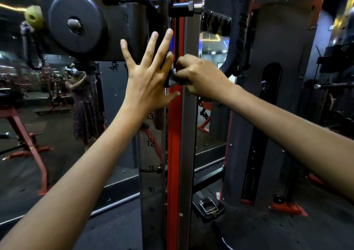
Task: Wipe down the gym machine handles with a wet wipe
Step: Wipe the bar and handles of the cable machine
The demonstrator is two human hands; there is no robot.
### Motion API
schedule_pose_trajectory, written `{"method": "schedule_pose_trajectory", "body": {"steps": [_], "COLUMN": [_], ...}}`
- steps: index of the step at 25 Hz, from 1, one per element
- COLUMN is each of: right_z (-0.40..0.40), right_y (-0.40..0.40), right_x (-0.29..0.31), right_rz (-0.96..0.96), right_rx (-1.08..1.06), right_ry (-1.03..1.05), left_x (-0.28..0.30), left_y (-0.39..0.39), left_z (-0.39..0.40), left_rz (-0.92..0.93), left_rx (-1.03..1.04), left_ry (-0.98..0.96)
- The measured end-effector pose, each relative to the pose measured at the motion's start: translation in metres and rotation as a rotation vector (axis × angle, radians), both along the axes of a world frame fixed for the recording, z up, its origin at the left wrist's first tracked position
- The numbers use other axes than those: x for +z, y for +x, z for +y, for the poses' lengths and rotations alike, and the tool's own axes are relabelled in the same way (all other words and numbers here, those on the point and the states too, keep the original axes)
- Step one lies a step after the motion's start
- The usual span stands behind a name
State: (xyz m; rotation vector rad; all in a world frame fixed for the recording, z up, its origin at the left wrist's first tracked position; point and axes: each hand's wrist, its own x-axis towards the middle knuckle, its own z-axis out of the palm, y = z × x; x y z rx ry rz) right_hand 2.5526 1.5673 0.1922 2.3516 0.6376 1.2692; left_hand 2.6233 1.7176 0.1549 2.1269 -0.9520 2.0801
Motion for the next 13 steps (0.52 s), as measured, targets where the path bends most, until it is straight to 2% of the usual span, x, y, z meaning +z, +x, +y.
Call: {"method": "schedule_pose_trajectory", "body": {"steps": [2, 5, 7, 9, 13], "right_z": [-0.009, -0.031, -0.042, -0.035, -0.013], "right_y": [0.000, -0.012, -0.017, -0.009, 0.016], "right_x": [-0.009, -0.015, -0.021, -0.029, -0.031], "right_rz": [-0.132, -0.309, -0.359, -0.421, -0.420], "right_rx": [0.033, -0.035, -0.066, -0.035, 0.029], "right_ry": [-0.253, -0.644, -0.682, -0.631, -0.594], "left_x": [0.000, 0.000, 0.001, 0.002, 0.001], "left_y": [0.001, -0.002, -0.004, -0.005, -0.006], "left_z": [0.001, 0.003, 0.002, 0.003, 0.006], "left_rz": [0.006, 0.024, 0.060, 0.085, 0.082], "left_rx": [0.013, 0.025, 0.011, 0.013, -0.014], "left_ry": [0.001, 0.014, 0.021, 0.017, 0.049]}}
